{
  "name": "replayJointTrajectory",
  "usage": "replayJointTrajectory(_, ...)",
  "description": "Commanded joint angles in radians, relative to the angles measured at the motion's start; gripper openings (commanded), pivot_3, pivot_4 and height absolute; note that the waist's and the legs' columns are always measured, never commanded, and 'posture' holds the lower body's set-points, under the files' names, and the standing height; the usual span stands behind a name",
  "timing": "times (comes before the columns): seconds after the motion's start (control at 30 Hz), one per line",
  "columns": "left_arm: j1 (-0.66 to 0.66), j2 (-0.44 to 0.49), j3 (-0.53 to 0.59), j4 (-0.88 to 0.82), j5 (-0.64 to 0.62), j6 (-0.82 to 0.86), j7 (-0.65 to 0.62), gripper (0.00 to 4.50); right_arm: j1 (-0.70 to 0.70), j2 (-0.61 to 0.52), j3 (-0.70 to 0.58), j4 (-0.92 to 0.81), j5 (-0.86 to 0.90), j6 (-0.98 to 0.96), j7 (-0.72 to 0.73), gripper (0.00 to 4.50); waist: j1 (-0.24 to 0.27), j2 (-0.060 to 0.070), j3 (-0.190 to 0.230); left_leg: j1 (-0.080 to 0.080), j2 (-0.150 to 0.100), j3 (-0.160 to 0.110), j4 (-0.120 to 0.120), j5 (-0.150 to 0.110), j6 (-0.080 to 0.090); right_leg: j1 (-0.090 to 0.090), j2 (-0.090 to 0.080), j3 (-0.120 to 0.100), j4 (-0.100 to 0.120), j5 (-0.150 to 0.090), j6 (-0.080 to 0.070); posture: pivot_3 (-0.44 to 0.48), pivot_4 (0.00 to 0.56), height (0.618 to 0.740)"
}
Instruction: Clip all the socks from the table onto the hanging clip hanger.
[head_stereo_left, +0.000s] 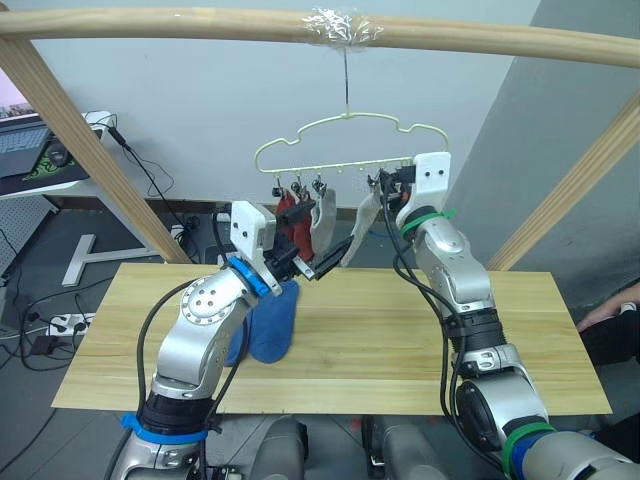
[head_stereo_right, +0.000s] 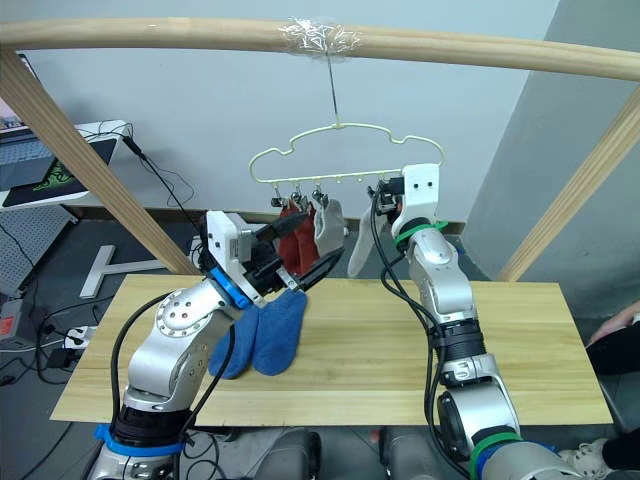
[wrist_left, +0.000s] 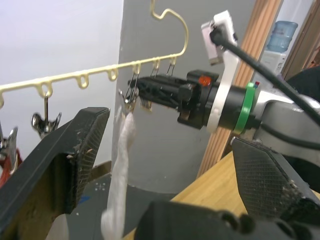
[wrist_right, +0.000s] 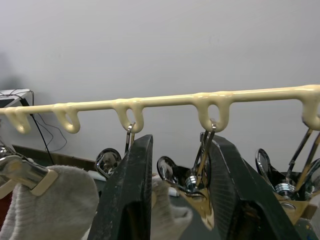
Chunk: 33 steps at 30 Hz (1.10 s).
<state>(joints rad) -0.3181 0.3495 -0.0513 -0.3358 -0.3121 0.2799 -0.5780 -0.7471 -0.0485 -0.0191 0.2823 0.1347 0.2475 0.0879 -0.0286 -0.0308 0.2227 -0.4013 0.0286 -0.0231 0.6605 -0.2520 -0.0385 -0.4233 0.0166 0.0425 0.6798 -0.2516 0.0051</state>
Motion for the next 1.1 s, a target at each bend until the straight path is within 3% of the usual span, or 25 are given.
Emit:
replayJointTrajectory(0.03, -0.011, 0.0, 0.017, -0.042, -0.013, -0.007, 0.008, 4.5, -0.028, -0.003, -0.015, -0.01, -0.002, -0.031, 0.003, 1.54, 0.0, 0.0, 0.0, 0.0, 0.0, 0.0, 0.0, 0.0, 0.0, 0.0, 0.0, 0.0, 0.0, 0.0, 0.0, 0.069, 0.156, 0.74)
replayJointTrajectory(0.27, -0.022, -0.007, 0.017, -0.042, -0.014, -0.01, 0.014, 4.5, -0.039, -0.004, -0.018, 0.009, 0.003, -0.043, 0.009, 1.54, 0.0, 0.0, 0.0, 0.0, 0.0, 0.0, 0.0, 0.0, 0.0, 0.0, 0.0, 0.0, 0.0, 0.0, 0.0, 0.068, 0.157, 0.74)
replayJointTrajectory(0.5, -0.033, -0.007, 0.015, -0.037, -0.016, -0.01, 0.019, 4.5, -0.047, -0.008, -0.018, 0.026, 0.001, -0.051, 0.017, 0.11, 0.0, 0.0, 0.0, 0.0, 0.0, 0.0, 0.0, 0.0, 0.0, 0.0, 0.0, 0.0, 0.0, 0.0, 0.0, 0.072, 0.158, 0.74)
replayJointTrajectory(0.73, 0.007, 0.014, 0.003, -0.019, 0.008, 0.021, 0.027, 4.5, -0.049, -0.032, -0.025, 0.035, 0.005, -0.063, 0.036, 0.01, 0.0, 0.0, 0.0, 0.0, 0.0, 0.0, 0.0, 0.0, 0.0, 0.0, 0.0, 0.0, 0.0, 0.0, 0.0, 0.078, 0.155, 0.74)
replayJointTrajectory(0.83, 0.07, 0.042, -0.027, 0.074, 0.094, 0.044, 0.058, 4.5, -0.049, -0.052, -0.027, 0.032, 0.01, -0.044, 0.054, 0.01, 0.0, 0.0, 0.0, 0.0, 0.0, 0.0, 0.0, 0.0, 0.0, 0.0, 0.0, 0.0, 0.0, 0.0, 0.0, 0.071, 0.158, 0.74)
replayJointTrajectory(0.93, 0.133, 0.02, -0.02, 0.274, 0.158, -0.017, 0.123, 4.5, -0.047, -0.075, -0.015, 0.009, 0.028, 0.032, 0.108, 0.01, 0.0, 0.001, -0.001, 0.001, 0.0, 0.0, 0.0, 0.0, 0.0, 0.001, 0.0, 0.0, 0.001, 0.0, 0.0, 0.065, 0.165, 0.74)
replayJointTrajectory(1.1, 0.09, -0.02, -0.025, 0.56, 0.243, -0.156, 0.18, 4.5, -0.039, -0.074, -0.025, -0.02, 0.036, 0.067, 0.113, 0.01, 0.007, 0.0, -0.001, 0.001, 0.0, -0.001, 0.001, 0.0, 0.0, 0.001, 0.0, -0.002, 0.001, 0.0, 0.0, 0.05, 0.168, 0.74)
